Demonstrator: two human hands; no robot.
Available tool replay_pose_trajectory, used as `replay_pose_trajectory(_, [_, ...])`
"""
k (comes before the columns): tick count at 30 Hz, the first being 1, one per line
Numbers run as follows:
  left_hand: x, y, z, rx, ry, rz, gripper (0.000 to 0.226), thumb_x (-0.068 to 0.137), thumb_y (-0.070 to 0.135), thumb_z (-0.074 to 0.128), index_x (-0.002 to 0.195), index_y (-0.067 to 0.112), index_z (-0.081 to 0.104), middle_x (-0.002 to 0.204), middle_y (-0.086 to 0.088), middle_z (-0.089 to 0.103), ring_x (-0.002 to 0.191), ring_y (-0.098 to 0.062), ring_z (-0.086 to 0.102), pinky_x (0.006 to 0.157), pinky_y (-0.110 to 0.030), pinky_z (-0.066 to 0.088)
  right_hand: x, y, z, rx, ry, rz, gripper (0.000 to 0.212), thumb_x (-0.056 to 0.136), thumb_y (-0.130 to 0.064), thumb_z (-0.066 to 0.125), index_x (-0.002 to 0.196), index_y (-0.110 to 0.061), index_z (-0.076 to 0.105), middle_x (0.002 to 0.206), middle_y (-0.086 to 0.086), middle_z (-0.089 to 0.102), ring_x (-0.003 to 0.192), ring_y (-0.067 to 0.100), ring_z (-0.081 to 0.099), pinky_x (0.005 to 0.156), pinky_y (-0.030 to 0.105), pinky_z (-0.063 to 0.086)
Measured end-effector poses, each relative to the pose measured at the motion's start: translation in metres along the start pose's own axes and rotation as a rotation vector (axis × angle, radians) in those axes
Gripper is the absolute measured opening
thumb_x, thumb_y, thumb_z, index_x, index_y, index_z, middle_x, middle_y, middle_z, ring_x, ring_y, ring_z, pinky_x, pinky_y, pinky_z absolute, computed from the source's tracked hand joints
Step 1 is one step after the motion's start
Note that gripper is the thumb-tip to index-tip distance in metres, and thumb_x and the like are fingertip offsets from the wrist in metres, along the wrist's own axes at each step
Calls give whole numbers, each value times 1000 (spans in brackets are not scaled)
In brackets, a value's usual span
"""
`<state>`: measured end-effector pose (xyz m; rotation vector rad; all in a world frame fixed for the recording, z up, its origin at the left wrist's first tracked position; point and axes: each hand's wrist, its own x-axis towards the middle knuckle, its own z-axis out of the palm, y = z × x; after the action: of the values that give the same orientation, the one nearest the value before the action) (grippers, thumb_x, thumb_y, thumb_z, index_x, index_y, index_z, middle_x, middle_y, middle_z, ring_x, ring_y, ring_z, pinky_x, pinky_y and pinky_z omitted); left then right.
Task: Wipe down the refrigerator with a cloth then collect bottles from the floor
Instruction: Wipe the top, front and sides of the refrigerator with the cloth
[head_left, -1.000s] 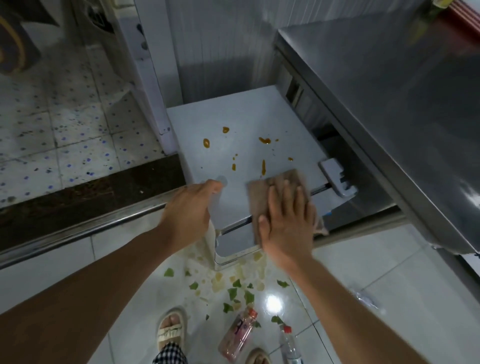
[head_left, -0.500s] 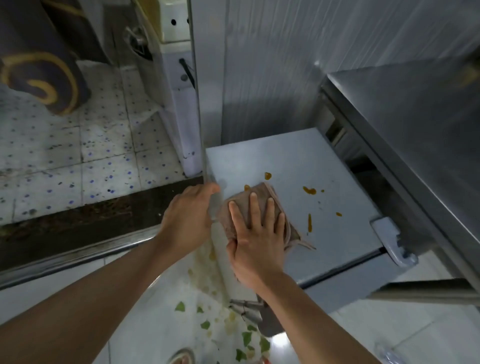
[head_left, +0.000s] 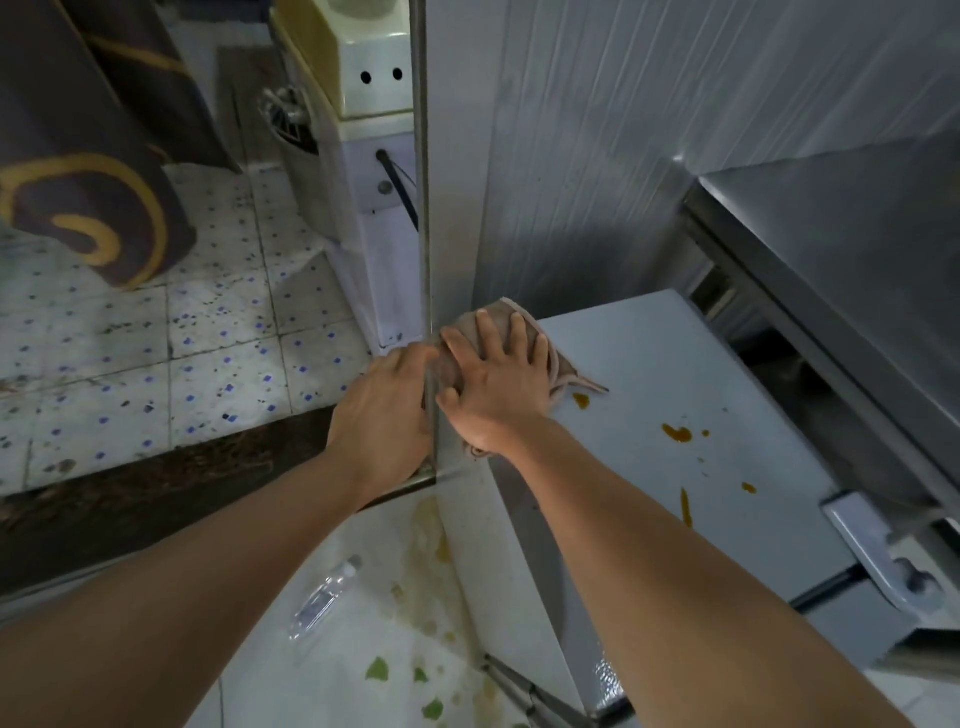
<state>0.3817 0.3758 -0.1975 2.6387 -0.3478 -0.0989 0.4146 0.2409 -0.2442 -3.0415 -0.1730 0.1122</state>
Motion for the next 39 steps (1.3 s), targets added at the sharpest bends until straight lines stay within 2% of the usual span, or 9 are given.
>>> replay_pose_trajectory(4, [-4,3,2,-8,5,8,43,85,9,49,127,12,45,126,-11,53,114,-26,49,91,-36,42,-15,10,5,24,26,-19,61,95,-57,18,150,-35,1,160,2,-6,145,33,-11,116,51,-6])
replay_pose_trajectory(8, [2,15,14,11,5,24,57,82,0,52,135,15,38,130,-8,51,116,-25,48,96,-35,40,-17,63,0,-27,20,28,60,95,-58,9,149,-37,-3,160,-3,-6,146,28,-7,116,48,0])
replay_pose_trajectory(13, [24,34,33,75,7,89,63,81,-3,52,139,17,36,128,-7,55,118,-25,49,100,-34,35,-8,155,-15,-53,-34,280,61,96,-57,10,150,-36,-6,160,-2,-9,146,29,-6,117,51,3])
replay_pose_trajectory(18, [40,44,38,124,24,44,56,79,-1,54,131,15,44,116,-12,61,106,-30,56,93,-38,39,-18,122,-5,-37,-8,212,58,96,-51,15,148,-38,-8,159,6,-12,144,39,-11,112,60,-2])
replay_pose_trajectory(22, [54,48,42,158,10,88,55,78,1,50,130,19,47,122,-6,61,111,-28,52,95,-38,35,-27,124,-5,-42,20,91,59,93,-57,16,147,-42,-4,160,0,-8,145,34,-9,112,57,-3])
replay_pose_trajectory(27, [62,62,58,146,10,144,50,75,-2,47,117,23,57,125,3,58,114,-23,44,91,-36,32,9,175,-19,12,-9,346,60,95,-59,17,149,-39,-3,160,3,-8,145,36,-8,113,60,-1])
replay_pose_trajectory(30, [56,64,62,187,0,115,55,79,2,46,129,25,51,143,7,45,126,-22,37,99,-39,31,10,185,-18,28,-20,383,61,95,-60,17,149,-38,-2,160,4,-7,145,37,-5,113,61,2])
replay_pose_trajectory(34, [56,68,58,268,-76,106,59,85,5,44,139,27,40,153,8,29,135,-21,27,108,-45,25,-38,193,-15,12,13,403,63,93,-62,15,148,-36,-4,159,5,-4,144,39,2,113,62,7])
replay_pose_trajectory(39, [38,82,59,291,-117,86,65,80,2,50,140,24,38,153,5,29,136,-23,26,110,-43,22,-132,210,-10,-74,10,471,70,86,-65,2,149,-35,1,158,8,8,141,39,16,110,59,18])
